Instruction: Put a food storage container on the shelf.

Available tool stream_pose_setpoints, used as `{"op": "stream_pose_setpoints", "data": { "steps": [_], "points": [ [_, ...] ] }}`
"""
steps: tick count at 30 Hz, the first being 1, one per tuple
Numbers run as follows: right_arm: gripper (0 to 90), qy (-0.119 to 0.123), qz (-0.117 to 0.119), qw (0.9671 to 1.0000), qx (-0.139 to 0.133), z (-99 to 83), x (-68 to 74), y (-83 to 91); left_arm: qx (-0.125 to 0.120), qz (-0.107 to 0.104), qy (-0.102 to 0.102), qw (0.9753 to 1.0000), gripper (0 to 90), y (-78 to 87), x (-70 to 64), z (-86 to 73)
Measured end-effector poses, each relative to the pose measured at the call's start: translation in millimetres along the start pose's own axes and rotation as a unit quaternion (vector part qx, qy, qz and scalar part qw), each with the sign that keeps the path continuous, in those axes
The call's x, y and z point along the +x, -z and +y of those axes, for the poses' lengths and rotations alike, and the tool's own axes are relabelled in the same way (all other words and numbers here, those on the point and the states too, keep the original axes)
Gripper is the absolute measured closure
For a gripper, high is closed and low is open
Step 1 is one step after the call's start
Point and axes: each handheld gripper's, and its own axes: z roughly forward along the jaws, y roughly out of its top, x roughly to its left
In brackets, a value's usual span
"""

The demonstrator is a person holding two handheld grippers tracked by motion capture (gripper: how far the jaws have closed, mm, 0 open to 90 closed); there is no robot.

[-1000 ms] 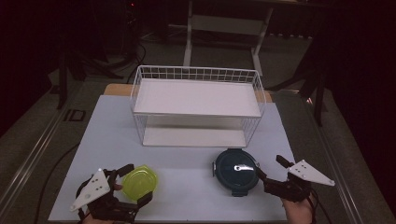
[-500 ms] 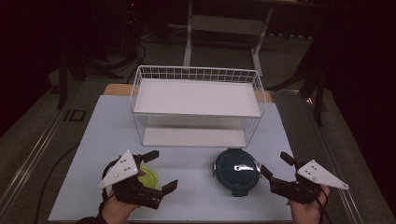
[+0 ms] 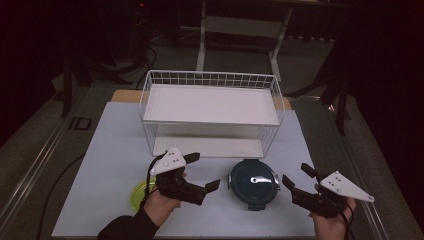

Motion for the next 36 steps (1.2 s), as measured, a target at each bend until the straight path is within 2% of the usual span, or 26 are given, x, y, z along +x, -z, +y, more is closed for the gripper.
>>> {"op": "stream_pose_setpoints", "data": {
  "steps": [2, 7, 9, 12, 15, 16, 17, 18, 19, 22, 23, 26, 28, 30, 31, 32, 33, 34, 35, 36],
  "points": [
    [20.4, 0.006, -0.001, 1.0000, -0.001, -0.4, 0.3, -0.5, 0.010, 0.002, 0.006, 0.9999, 0.0, -10.3, 3.6, -0.4],
    [16.9, 0.002, 0.018, 0.9998, 0.000, -2.9, -1.1, -6.5, 0.045, -0.005, 0.046, 0.9979, 0.0, -32.9, 10.2, -7.1],
    [16.9, 0.001, 0.026, 0.9996, 0.008, -5.4, -1.8, -11.2, 0.060, -0.010, 0.059, 0.9964, 0.0, -41.2, 11.7, -10.5],
    [13.9, -0.005, 0.030, 0.9994, 0.019, -9.5, -2.3, -16.7, 0.085, -0.009, 0.067, 0.9941, 0.0, -53.5, 13.1, -15.4],
    [12.0, -0.005, 0.031, 0.9991, 0.028, -12.9, -1.4, -21.1, 0.109, -0.006, 0.089, 0.9900, 0.0, -65.6, 16.3, -20.8],
    [12.0, -0.005, 0.031, 0.9991, 0.028, -12.9, -1.4, -21.1, 0.109, -0.006, 0.089, 0.9900, 0.0, -65.6, 16.3, -20.8],
    [10.5, -0.007, 0.028, 0.9992, 0.028, -13.7, -0.8, -22.3, 0.126, 0.000, 0.109, 0.9860, 0.0, -74.5, 19.5, -25.3],
    [10.5, -0.011, 0.033, 0.9987, 0.035, -15.6, 0.3, -24.5, 0.133, -0.001, 0.116, 0.9843, 0.0, -77.8, 20.9, -27.0],
    [10.5, -0.010, 0.027, 0.9990, 0.035, -16.0, 1.1, -25.2, 0.142, -0.001, 0.126, 0.9818, 0.0, -81.7, 22.9, -29.2],
    [10.6, -0.006, 0.028, 0.9988, 0.039, -16.8, 2.4, -25.4, 0.171, 0.005, 0.161, 0.9719, 0.3, -92.0, 29.1, -36.0],
    [11.3, -0.005, 0.030, 0.9987, 0.041, -17.1, 2.4, -25.5, 0.178, 0.008, 0.169, 0.9694, 2.7, -93.7, 30.7, -37.4],
    [12.0, -0.006, 0.030, 0.9985, 0.046, -17.9, 1.9, -25.6, 0.204, 0.001, 0.208, 0.9567, 5.2, -99.5, 38.6, -43.8],
    [12.8, -0.005, 0.029, 0.9984, 0.048, -18.6, 1.9, -25.4, 0.213, -0.001, 0.237, 0.9479, 9.7, -102.1, 43.6, -48.4],
    [13.0, -0.005, 0.030, 0.9984, 0.049, -19.4, 1.8, -25.6, 0.215, -0.010, 0.262, 0.9408, 14.5, -103.6, 47.7, -51.8],
    [13.1, -0.006, 0.029, 0.9983, 0.049, -19.8, 1.7, -25.7, 0.214, -0.011, 0.271, 0.9384, 14.5, -104.5, 48.8, -53.2],
    [13.2, -0.006, 0.030, 0.9982, 0.051, -20.1, 1.4, -26.0, 0.214, -0.016, 0.283, 0.9346, 15.4, -105.5, 50.2, -54.5],
    [13.2, -0.007, 0.029, 0.9982, 0.052, -20.5, 1.5, -26.3, 0.216, -0.020, 0.291, 0.9320, 18.9, -106.1, 50.8, -55.3],
    [13.2, -0.007, 0.029, 0.9982, 0.052, -20.5, 1.5, -26.3, 0.216, -0.020, 0.291, 0.9320, 20.2, -106.1, 50.8, -55.3],
    [13.4, -0.007, 0.029, 0.9982, 0.053, -20.7, 1.5, -26.5, 0.220, -0.032, 0.307, 0.9253, 20.2, -108.5, 52.2, -57.5],
    [13.4, -0.006, 0.029, 0.9981, 0.054, -20.9, 1.6, -26.9, 0.223, -0.033, 0.316, 0.9219, 24.7, -109.6, 52.5, -58.6]
  ]
}}
